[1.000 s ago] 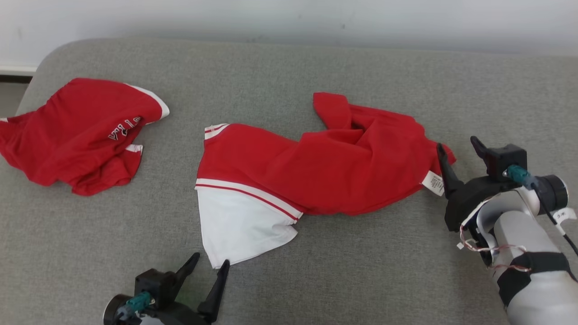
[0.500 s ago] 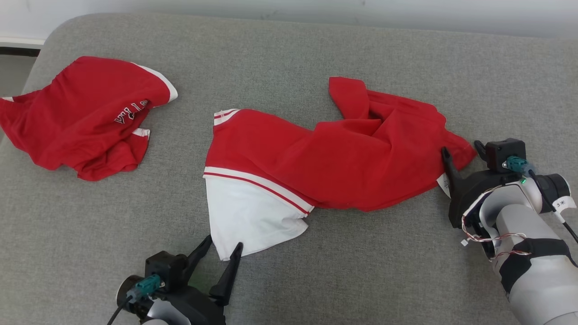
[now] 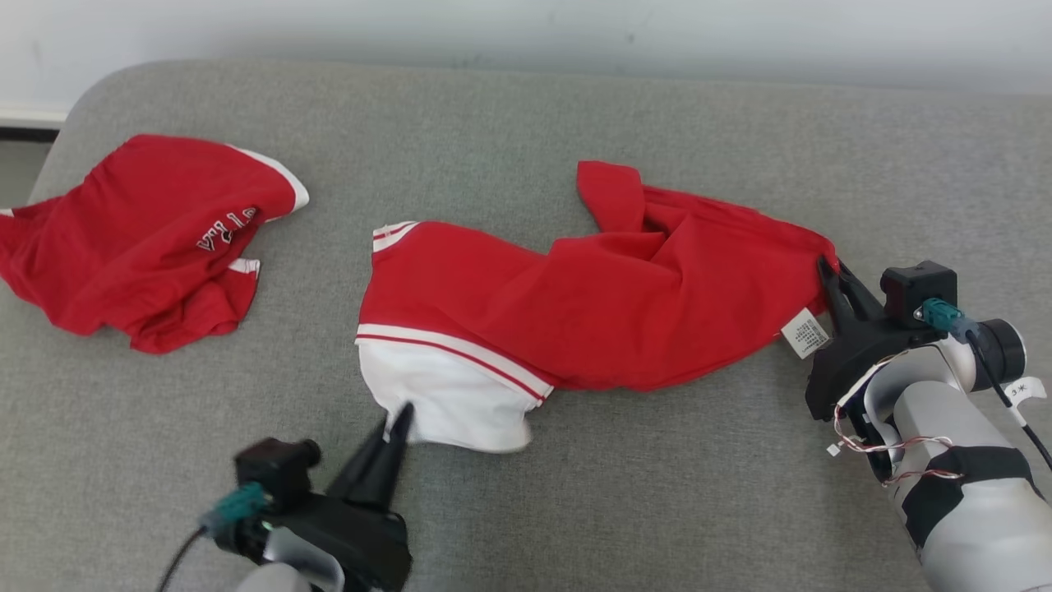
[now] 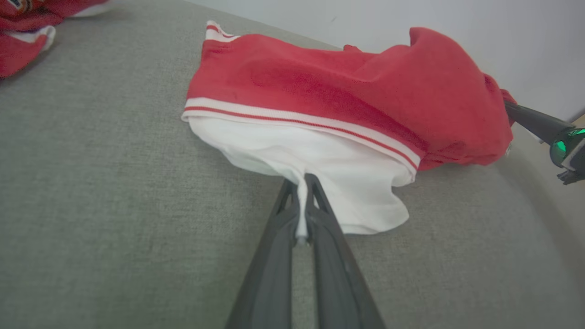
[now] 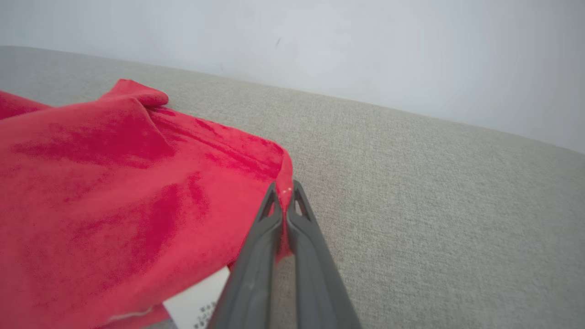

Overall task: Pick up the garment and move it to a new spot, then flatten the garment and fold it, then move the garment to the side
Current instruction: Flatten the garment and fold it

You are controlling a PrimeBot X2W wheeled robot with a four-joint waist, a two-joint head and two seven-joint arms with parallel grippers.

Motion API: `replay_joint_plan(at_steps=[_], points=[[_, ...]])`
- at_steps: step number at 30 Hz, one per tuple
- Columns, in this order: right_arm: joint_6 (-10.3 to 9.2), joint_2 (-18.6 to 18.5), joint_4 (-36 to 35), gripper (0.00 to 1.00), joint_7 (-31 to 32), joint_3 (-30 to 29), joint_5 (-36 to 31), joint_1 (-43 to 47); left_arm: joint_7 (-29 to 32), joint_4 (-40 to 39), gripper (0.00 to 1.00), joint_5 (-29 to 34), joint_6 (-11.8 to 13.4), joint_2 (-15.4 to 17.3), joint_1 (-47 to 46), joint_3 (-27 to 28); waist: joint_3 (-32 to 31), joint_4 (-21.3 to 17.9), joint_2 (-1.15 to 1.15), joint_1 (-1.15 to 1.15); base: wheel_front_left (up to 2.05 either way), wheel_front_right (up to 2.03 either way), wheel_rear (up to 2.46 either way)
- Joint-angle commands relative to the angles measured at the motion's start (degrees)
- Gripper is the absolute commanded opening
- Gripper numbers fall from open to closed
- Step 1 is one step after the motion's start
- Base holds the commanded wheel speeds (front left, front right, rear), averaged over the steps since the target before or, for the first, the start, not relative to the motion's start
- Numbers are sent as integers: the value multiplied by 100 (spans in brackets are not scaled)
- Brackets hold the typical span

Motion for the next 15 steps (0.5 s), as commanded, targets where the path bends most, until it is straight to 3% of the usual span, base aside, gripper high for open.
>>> replay_joint_plan(at_steps=[1, 9, 15], points=[[5, -19, -216, 0, -44, 52, 170, 151, 1, -197, 0, -32, 8, 100, 5, 162, -202, -130, -1, 0, 0, 0, 0], [5, -104, -1290, 0, -33, 246, 1058, 179, 173, -894, 0, -502, 8, 587, -792, 391, -407, -371, -1, 0, 0, 0, 0], [5, -232, -2016, 0, 528, 170, 1814, -764, 999, -1085, 0, -1292, 8, 1068, -2576, 736, 140, -587, -1, 0, 0, 0, 0]])
